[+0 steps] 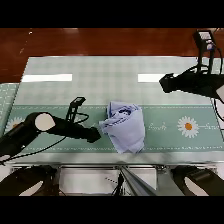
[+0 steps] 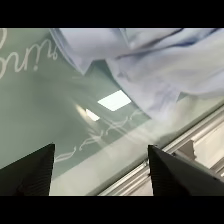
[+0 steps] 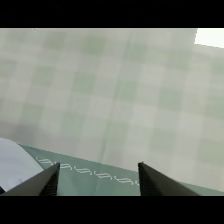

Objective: Fold the shirts.

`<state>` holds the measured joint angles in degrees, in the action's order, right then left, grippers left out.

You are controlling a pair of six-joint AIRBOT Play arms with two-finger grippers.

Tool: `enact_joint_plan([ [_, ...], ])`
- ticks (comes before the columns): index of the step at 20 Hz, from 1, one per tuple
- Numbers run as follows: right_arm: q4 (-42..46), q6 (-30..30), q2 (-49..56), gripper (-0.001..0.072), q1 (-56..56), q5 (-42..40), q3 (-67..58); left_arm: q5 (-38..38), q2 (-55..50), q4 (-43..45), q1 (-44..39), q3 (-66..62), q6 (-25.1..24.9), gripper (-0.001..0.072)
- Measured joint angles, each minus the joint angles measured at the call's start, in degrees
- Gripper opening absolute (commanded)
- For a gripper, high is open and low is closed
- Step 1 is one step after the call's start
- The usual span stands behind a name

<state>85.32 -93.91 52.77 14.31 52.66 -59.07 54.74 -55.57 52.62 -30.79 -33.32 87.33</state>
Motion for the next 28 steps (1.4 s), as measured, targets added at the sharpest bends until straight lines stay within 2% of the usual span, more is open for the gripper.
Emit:
enact_joint_plan([
  [3, -2.91, 0.94, 3.23, 0.054, -1.03, 0.0, -0.07, -4.07, -4.31, -4.81, -1.99, 0.79, -3.02, 0.0679],
  [7, -4.63, 1.4, 6.51, 0.054, -1.53, -0.28, -0.07, -6.86, -10.93, -13.6, -4.63, 1.14, -9.75, 0.0676],
  [13, -5.64, 1.55, 7.89, 0.054, -1.68, -0.37, -0.07, -8.11, -18.88, -26.49, -6.43, 0.72, -18.1, 0.0661],
  [14, -5.66, 1.57, 7.98, 0.0539, -1.68, -0.37, -0.07, -8.13, -20.26, -28.09, -6.71, 0.22, -18.67, 0.0593],
  [17, -5.84, 1.57, 8.07, 0.054, -1.68, -0.31, -0.07, -8.76, -24.37, -29.83, -8.13, -2.19, -19.71, 0.0304],
  [19, -6.12, 1.57, 8.09, 0.0539, -1.68, -0.17, -0.07, -9.03, -26.91, -30.42, -9.14, -4.09, -19.45, 0.0055],
  [20, -6.29, 1.6, 8.09, 0.0539, -1.68, -0.04, -0.07, -9.05, -27.93, -30.42, -9.42, -4.85, -19.32, 0.0019],
  [26, -9.6, 2.4, 8.7, 0.0549, -1.68, 0.68, -0.09, -5.92, -30.03, -31.26, -9.88, -6.56, -21.64, 0.0017],
  [28, -14.97, 5.29, 10.73, 0.0602, -1.46, 1.75, -0.11, -4.44, -30.21, -31.21, -9.92, -6.71, -22.53, 0.0017],
])
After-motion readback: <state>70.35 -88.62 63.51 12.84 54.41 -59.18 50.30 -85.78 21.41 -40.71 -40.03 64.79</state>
